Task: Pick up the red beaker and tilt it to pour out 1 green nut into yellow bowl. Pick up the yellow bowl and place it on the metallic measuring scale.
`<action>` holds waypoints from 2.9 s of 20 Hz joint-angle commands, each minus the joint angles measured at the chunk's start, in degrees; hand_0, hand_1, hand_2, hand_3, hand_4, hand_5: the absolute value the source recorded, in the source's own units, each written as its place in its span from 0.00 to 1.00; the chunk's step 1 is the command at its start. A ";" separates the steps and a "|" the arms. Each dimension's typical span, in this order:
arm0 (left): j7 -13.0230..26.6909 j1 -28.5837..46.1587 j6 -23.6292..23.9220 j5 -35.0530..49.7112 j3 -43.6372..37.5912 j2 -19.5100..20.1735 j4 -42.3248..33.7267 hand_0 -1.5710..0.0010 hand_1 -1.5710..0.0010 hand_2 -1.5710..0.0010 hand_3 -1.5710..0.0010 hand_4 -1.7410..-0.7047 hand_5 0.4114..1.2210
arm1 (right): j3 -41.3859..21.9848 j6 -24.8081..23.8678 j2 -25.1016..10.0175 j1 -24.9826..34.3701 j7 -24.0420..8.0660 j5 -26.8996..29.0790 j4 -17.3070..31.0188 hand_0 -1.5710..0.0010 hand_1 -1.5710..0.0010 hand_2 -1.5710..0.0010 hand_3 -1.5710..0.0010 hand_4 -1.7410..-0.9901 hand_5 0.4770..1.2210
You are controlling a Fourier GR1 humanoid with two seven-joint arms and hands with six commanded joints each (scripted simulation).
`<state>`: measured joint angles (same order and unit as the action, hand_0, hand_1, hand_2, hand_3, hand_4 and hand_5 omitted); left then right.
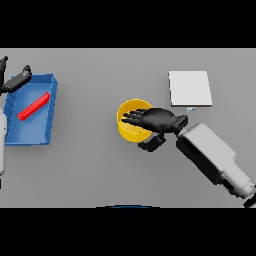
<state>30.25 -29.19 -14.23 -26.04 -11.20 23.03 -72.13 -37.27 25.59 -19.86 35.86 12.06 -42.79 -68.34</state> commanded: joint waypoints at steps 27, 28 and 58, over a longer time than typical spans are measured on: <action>0.26 0.29 0.31 -0.04 -0.13 0.06 -0.78 1.00 1.00 1.00 1.00 0.92 0.39 | 2.41 5.52 -4.45 1.89 -3.06 4.65 -6.95 0.02 0.02 0.02 0.15 0.03 0.99; -0.20 0.57 0.10 0.06 -0.31 0.47 -0.77 1.00 1.00 1.00 1.00 0.92 0.40 | 2.58 5.69 -5.24 2.09 -3.36 4.74 -7.55 0.01 0.02 0.02 0.16 0.03 0.99; 3.53 0.63 -0.33 1.23 -1.34 0.12 -3.26 1.00 1.00 1.00 1.00 0.87 0.45 | 9.27 -5.87 -11.99 12.97 -4.70 3.15 22.82 0.05 0.14 0.09 0.02 0.01 1.00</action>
<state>33.77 -28.55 -14.57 -24.80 -12.54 23.15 -75.39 -28.02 19.75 -31.86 48.83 7.36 -39.63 -45.51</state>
